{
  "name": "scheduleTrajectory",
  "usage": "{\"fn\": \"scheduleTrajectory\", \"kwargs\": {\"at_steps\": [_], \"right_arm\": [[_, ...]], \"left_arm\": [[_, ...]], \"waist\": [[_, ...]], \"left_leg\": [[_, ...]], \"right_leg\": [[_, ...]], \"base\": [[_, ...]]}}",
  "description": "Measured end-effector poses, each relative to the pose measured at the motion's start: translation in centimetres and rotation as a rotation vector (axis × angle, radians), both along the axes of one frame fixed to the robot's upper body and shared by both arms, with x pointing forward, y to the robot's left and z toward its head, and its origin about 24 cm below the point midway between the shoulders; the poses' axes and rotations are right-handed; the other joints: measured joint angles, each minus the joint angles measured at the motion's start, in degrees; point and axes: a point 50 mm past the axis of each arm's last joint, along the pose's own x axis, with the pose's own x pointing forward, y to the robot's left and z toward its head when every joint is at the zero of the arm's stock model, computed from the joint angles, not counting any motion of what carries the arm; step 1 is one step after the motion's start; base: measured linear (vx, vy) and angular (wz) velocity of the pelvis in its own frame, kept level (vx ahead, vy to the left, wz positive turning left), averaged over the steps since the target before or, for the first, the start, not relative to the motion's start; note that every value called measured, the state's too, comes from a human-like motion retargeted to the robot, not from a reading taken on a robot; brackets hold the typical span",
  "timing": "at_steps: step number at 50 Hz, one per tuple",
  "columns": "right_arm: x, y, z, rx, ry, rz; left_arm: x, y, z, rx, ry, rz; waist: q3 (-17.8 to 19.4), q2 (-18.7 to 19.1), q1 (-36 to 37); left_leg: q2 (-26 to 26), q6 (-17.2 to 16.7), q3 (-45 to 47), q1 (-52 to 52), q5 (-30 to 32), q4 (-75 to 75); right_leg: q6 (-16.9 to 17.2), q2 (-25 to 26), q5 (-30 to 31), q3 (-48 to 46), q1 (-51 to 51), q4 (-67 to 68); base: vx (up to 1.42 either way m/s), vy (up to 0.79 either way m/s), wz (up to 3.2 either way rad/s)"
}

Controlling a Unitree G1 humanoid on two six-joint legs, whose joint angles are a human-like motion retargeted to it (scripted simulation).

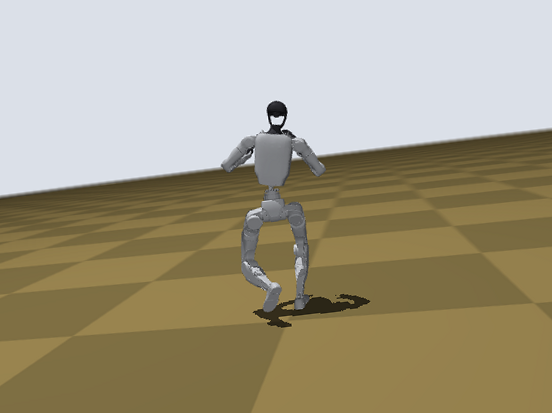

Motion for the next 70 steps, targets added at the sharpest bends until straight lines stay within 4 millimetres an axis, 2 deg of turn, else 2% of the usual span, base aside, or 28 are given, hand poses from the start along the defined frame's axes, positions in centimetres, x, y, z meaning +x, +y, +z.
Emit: {"fn": "scheduleTrajectory", "kwargs": {"at_steps": [2, 3, 5, 7, 10, 13, 15, 18, 20, 22, 25, 27, 30, 32, 34, 36, 38, 40, 43, 46, 49, 52, 56, 60, 62, 65, 68, 70], "right_arm": [[-0.4, 1.0, 1.7, 0.008, -0.106, 0.035], [-0.6, 1.4, 2.7, 0.017, -0.164, 0.045], [-1.2, 1.9, 4.3, 0.042, -0.272, 0.054], [-1.8, 2.4, 5.6, 0.074, -0.369, 0.065], [-3.0, 3.4, 6.8, 0.1, -0.479, 0.118], [-4.1, 4.8, 7.0, 0.098, -0.523, 0.222], [-4.6, 5.8, 6.8, 0.094, -0.521, 0.305], [-4.8, 7.8, 5.8, 0.116, -0.425, 0.447], [-4.7, 9.2, 5.5, 0.126, -0.374, 0.515], [-4.1, 10.4, 5.8, 0.115, -0.359, 0.533], [-3.3, 11.1, 6.5, 0.073, -0.404, 0.501], [-3.2, 11.0, 6.4, 0.044, -0.42, 0.489], [-3.5, 10.6, 5.9, -0.022, -0.451, 0.482], [-3.4, 10.0, 5.4, -0.096, -0.459, 0.445], [-2.9, 9.5, 4.8, -0.174, -0.438, 0.393], [-1.9, 8.9, 4.0, -0.238, -0.38, 0.328], [-0.6, 8.3, 3.0, -0.281, -0.289, 0.267], [0.9, 7.7, 1.4, -0.3, -0.168, 0.212], [3.3, 6.5, -1.9, -0.295, 0.046, 0.14], [4.8, 4.8, -6.1, -0.259, 0.266, 0.057], [5.1, 2.6, -10.3, -0.207, 0.461, -0.041], [4.3, 0.1, -13.5, -0.144, 0.615, -0.137], [2.3, -3.2, -15.2, -0.04, 0.743, -0.229], [0.3, -5.4, -15.0, 0.026, 0.772, -0.29], [-0.1, -5.7, -14.5, 0.023, 0.75, -0.289], [-0.7, -5.5, -13.1, -0.001, 0.693, -0.26], [-0.9, -4.5, -11.1, -0.02, 0.608, -0.183], [-0.6, -3.2, -9.4, -0.022, 0.54, -0.105]], "left_arm": [[-0.6, 0.2, 1.6, -0.015, -0.101, 0.036], [-1.1, 0.3, 2.5, -0.024, -0.162, 0.053], [-2.0, 0.6, 4.1, -0.056, -0.28, 0.083], [-3.0, 0.7, 5.4, -0.093, -0.389, 0.101], [-4.6, 0.9, 6.5, -0.156, -0.509, 0.092], [-5.9, 1.2, 6.8, -0.229, -0.557, 0.062], [-6.5, 1.4, 6.7, -0.279, -0.562, 0.042], [-6.6, 2.0, 5.9, -0.352, -0.505, 0.045], [-6.4, 2.3, 5.6, -0.375, -0.489, 0.061], [-6.1, 2.4, 5.8, -0.359, -0.504, 0.075], [-5.5, 2.1, 6.7, -0.321, -0.552, 0.061], [-5.3, 1.8, 7.0, -0.304, -0.556, 0.046], [-5.4, 1.6, 7.4, -0.279, -0.566, 0.035], [-5.5, 1.6, 7.7, -0.244, -0.59, 0.05], [-5.4, 1.8, 7.7, -0.19, -0.609, 0.102], [-5.1, 2.0, 7.5, -0.133, -0.612, 0.179], [-4.4, 2.5, 7.0, -0.086, -0.593, 0.273], [-3.7, 3.1, 6.2, -0.048, -0.55, 0.37], [-2.5, 3.8, 4.4, -0.026, -0.442, 0.468], [-1.9, 4.0, 2.5, -0.059, -0.34, 0.5], [-1.6, 3.5, 1.0, -0.107, -0.269, 0.493], [-1.2, 2.6, -0.1, -0.122, -0.215, 0.46], [-0.5, 1.3, -1.6, -0.06, -0.157, 0.414], [-0.1, 0.1, -3.5, 0.033, -0.095, 0.385], [0.0, -0.1, -4.7, 0.089, -0.046, 0.379], [0.0, -0.5, -7.4, 0.177, 0.065, 0.361], [-0.4, -0.3, -10.8, 0.262, 0.235, 0.35], [-0.9, 0.5, -13.1, 0.315, 0.366, 0.363]], "waist": [[1.41, -0.08, 4.51], [2.1, -0.94, 6.46], [3.48, -3.92, 9.33], [5.34, -8.28, 10.42], [9.49, -15.12, 9.33], [21.88, -23.54, 8.64], [28.13, -28.46, 9.11], [28.52, -35.03, 8.89], [28.52, -38.66, 8.83], [28.52, -40.63, 8.47], [28.52, -40.64, 6.87], [27.22, -40.28, 4.58], [24.75, -38.78, 1.33], [22.76, -36.78, 0.31], [20.25, -34.47, 0.54], [17.26, -31.76, 2.12], [14.13, -28.58, 5.01], [10.95, -24.82, 8.96], [6.29, -18.53, 14.3], [2.08, -11.93, 16.87], [-1.5, -6.06, 16.18], [-4.59, -1.94, 13.2], [-8.28, -0.44, 9.5], [-11.08, -1.58, 8.62], [-11.03, -2.22, 8.79], [-10.59, -4.3, 7.49], [-9.84, -8.24, 6.57], [-10.39, -13.12, 5.08]], "left_leg": [[0.59, -0.34, -7.67, -12.34, 2.33, 15.4], [-0.7, -0.66, -11.02, -19.1, 2.51, 22.27], [-4.24, -0.82, -15.7, -32.55, 1.8, 34.67], [-7.92, -0.97, -18.14, -46.72, 1.45, 44.04], [-11.49, -0.91, -19.25, -66.41, 0.38, 52.19], [-9.57, 0.99, -16.59, -68.8, -6.4, 52.28], [-5.92, 3.07, -15.45, -68.8, -11.92, 48.91], [1.04, 5.39, -14.03, -68.8, -18.32, 35.5], [3.41, 4.8, -14.5, -68.8, -19.43, 21.69], [2.38, 2.22, -16.67, -68.8, -18.49, 4.58], [0.27, -0.51, -19.83, -68.8, -16.79, -10.21], [-0.03, 0.71, -20.81, -68.62, -17.12, -3.93], [0.26, 4.13, -20.97, -67.79, -17.47, 15.78], [-0.77, 4.67, -21.13, -68.3, -14.2, 28.88], [-3.31, 2.24, -21.1, -68.33, -7.98, 39.38], [-6.45, -1.99, -19.8, -66.77, -1.01, 46.44], [-8.28, -6.28, -16.87, -62.04, 4.94, 49.68], [-7.88, -9.84, -13.52, -54.05, 8.94, 49.21], [-4.61, -12.53, -9.97, -38.13, 10.14, 41.9], [0.43, -12.79, -6.38, -21.05, 6.83, 28.94], [6.22, -11.59, 0.75, -5.58, 1.21, 12.58], [10.2, -11.12, 11.37, 5.66, -4.72, -4.64], [8.71, -12.5, 22.39, 10.3, -11.07, -24.98], [2.44, -12.86, 21.83, 6.89, -15.38, -41.32], [1.15, -12.64, 17.77, 4.64, -17.39, -44.64], [-5.58, -11.45, 7.9, 2.53, -17.12, -50.22], [-13.88, -9.25, -0.58, 1.84, -16.16, -53.2], [-22.41, -7.04, -4.79, 3.5, -11.98, -61.34]], "right_leg": [[0.29, 4.51, 1.62, 3.43, 1.66, -1.67], [0.91, 5.38, 2.36, 5.78, 2.22, -2.04], [2.36, 3.93, 2.94, 10.56, 3.49, -1.25], [2.98, -2.59, 2.03, 13.08, 4.59, 1.41], [4.48, -16.27, -0.69, 14.28, 7.06, 6.2], [8.81, -31.33, -3.5, 17.42, 18.75, 8.01], [11.66, -40.36, -4.14, 19.31, 24.52, 7.7], [15.56, -51.55, -4.35, 22.92, 26.39, 5.05], [17.8, -56.98, -4.26, 24.66, 25.98, 2.98], [19.01, -59.34, -4.65, 24.86, 24.47, 1.65], [18.76, -58.84, -6.01, 24.0, 21.12, 2.22], [17.62, -58.03, -7.05, 23.77, 19.2, 3.46], [14.23, -55.33, -7.65, 23.4, 15.95, 4.97], [11.39, -52.03, -7.65, 21.87, 13.14, 5.88], [8.53, -47.76, -7.65, 19.29, 10.07, 6.64], [5.83, -42.5, -7.65, 16.15, 7.13, 7.04], [3.35, -36.26, -6.73, 12.76, 4.83, 6.0], [0.96, -29.36, -5.09, 8.81, 3.57, 3.43], [-1.71, -20.14, -3.06, 1.13, 4.66, -1.44], [-3.77, -12.98, -2.33, -8.45, 8.7, -6.32], [-5.16, -8.45, -2.84, -19.92, 14.4, -11.65], [-5.91, -6.39, -3.35, -33.46, 20.24, -18.59], [-6.22, -5.36, -2.45, -50.36, 24.69, -27.31], [-6.63, -6.21, -1.63, -58.83, 24.2, -29.94], [-6.15, -7.93, -1.1, -56.31, 22.53, -26.96], [-3.57, -13.06, -1.65, -39.64, 15.78, -19.14], [-0.43, -15.21, -2.37, -21.12, 10.14, -12.07], [1.84, -16.33, -2.61, -10.46, 7.15, -10.59]], "base": [[0.24, 0.06, -2.98], [0.2, 0.12, -2.59], [0.17, 0.15, -2.16], [0.14, 0.15, -1.66], [0.15, 0.16, -1.42], [0.16, 0.17, -2.41], [0.18, 0.19, -2.95], [0.17, 0.21, -2.51], [0.08, 0.17, -1.7], [0.0, 0.11, -0.82], [-0.01, 0.09, -0.02], [0.08, 0.1, 0.35], [0.07, 0.04, 0.54], [0.01, -0.04, 0.92], [-0.02, -0.11, 1.17], [-0.03, -0.15, 1.15], [-0.01, -0.15, 0.86], [0.01, -0.14, 0.56], [0.07, -0.13, 0.62], [0.1, -0.13, 1.33], [0.05, -0.13, 2.47], [-0.08, -0.11, 3.49], [-0.23, -0.07, 3.9], [-0.27, 0.04, 3.38], [-0.17, 0.1, 3.06], [-0.05, 0.19, 3.6], [-0.04, 0.19, 3.35], [-0.01, 0.14, 2.91]]}}
